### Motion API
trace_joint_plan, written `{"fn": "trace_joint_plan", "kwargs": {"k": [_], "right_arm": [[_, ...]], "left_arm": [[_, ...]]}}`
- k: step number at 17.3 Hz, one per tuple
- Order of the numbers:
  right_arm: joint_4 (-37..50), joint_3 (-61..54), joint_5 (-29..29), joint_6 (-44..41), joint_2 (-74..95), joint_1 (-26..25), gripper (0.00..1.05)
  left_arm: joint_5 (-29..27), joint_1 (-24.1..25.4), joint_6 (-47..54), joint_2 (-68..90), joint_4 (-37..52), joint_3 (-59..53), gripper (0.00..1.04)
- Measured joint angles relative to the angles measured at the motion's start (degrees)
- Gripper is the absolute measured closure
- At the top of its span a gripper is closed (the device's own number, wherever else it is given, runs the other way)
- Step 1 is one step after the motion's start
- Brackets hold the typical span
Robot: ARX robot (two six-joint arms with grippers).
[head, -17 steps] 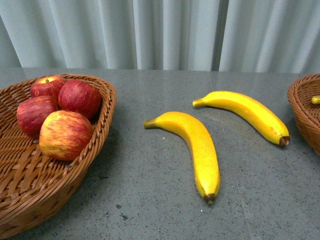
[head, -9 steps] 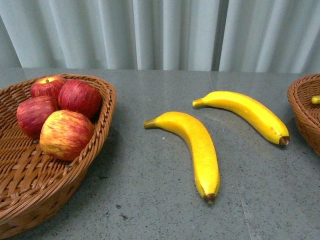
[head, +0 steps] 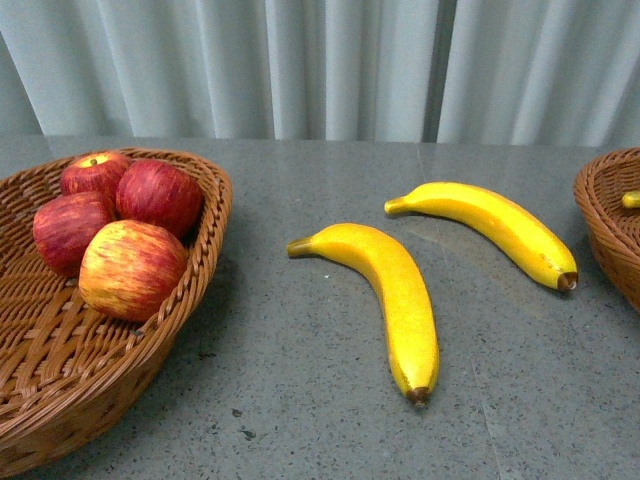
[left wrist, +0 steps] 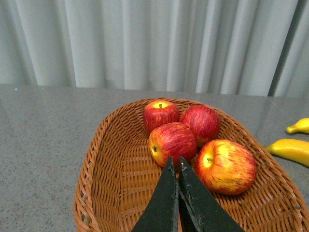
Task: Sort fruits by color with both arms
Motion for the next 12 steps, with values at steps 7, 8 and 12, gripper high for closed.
{"fn": "trace_joint_plan", "kwargs": {"k": [7, 8, 12], "right_arm": [[0.0, 0.0, 0.0, 0.0, 0.0, 0.0, 0.07], [0.0, 0.0, 0.0, 0.0, 0.0, 0.0, 0.07], [0.1, 0.0, 0.0, 0.0, 0.0, 0.0, 0.07]], "left_arm": [[0.0, 0.0, 0.0, -6.3, -6.5, 0.0, 1.03], [0.0, 0.0, 0.0, -9.3, -10.8, 0.1, 1.03], [0.0, 0.0, 0.1, -15.5, -17.0, 0.0, 1.03]]}}
